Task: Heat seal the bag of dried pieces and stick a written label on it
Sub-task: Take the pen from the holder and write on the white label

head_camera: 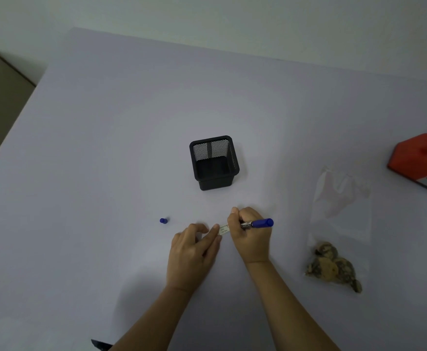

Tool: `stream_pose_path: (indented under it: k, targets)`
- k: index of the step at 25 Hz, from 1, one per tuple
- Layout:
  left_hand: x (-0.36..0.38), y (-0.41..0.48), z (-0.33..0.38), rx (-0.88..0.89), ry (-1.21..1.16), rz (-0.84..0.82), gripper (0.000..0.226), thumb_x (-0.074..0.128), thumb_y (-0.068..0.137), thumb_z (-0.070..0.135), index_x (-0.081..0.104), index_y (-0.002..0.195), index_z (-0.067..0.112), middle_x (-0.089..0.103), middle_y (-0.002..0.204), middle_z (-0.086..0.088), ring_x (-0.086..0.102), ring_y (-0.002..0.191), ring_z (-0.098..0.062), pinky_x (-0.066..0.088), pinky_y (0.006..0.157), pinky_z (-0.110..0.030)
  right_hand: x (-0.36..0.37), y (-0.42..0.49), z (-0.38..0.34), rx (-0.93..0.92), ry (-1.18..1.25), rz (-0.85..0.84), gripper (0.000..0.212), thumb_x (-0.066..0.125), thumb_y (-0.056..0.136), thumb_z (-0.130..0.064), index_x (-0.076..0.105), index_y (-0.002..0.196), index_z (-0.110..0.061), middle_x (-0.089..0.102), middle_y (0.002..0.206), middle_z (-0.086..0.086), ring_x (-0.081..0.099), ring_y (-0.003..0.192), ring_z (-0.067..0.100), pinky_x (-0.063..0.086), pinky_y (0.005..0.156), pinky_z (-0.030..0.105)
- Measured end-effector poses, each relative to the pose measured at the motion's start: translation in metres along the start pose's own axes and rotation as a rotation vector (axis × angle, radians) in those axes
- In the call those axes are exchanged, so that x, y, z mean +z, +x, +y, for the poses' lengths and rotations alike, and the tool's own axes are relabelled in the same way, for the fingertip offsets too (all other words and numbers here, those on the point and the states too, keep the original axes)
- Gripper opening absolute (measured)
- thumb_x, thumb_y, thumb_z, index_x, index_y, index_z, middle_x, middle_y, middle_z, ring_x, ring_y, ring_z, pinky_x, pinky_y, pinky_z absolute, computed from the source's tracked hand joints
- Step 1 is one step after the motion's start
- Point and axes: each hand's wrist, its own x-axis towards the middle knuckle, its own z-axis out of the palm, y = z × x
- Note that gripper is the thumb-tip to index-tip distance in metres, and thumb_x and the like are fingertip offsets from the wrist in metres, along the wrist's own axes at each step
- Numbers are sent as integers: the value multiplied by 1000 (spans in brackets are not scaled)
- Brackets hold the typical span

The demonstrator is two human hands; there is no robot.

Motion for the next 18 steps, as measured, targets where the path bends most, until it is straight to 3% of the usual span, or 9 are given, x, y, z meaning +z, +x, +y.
stream_pose_path:
  k: [5,15,18]
  targets:
    - [0,-1,-1,-6,0,-12,28,57,88,32,73,103,14,65,87,-7,56,64,-18,48,59,-33,0,-1,-1,-4,3,-4,29,58,81,0,48,54,-2,46,46,12,38,50,9,35,48,4]
    - [2,-1,-1,0,10,1,27,57,88,31,73,102,14,65,88,-7,56,64,-17,47,58,-32,0,0,-1,-4,-13,9,30,57,82,0,47,54,2,46,47,14,42,49,20,38,46,12]
    - [2,-1,-2,-1,11,-2,28,57,88,32,73,102,14,65,88,-7,56,64,-17,47,59,-31,0,0,-2,-2,-13,10,29,58,81,-1,48,54,1,47,47,14,41,48,17,37,47,7]
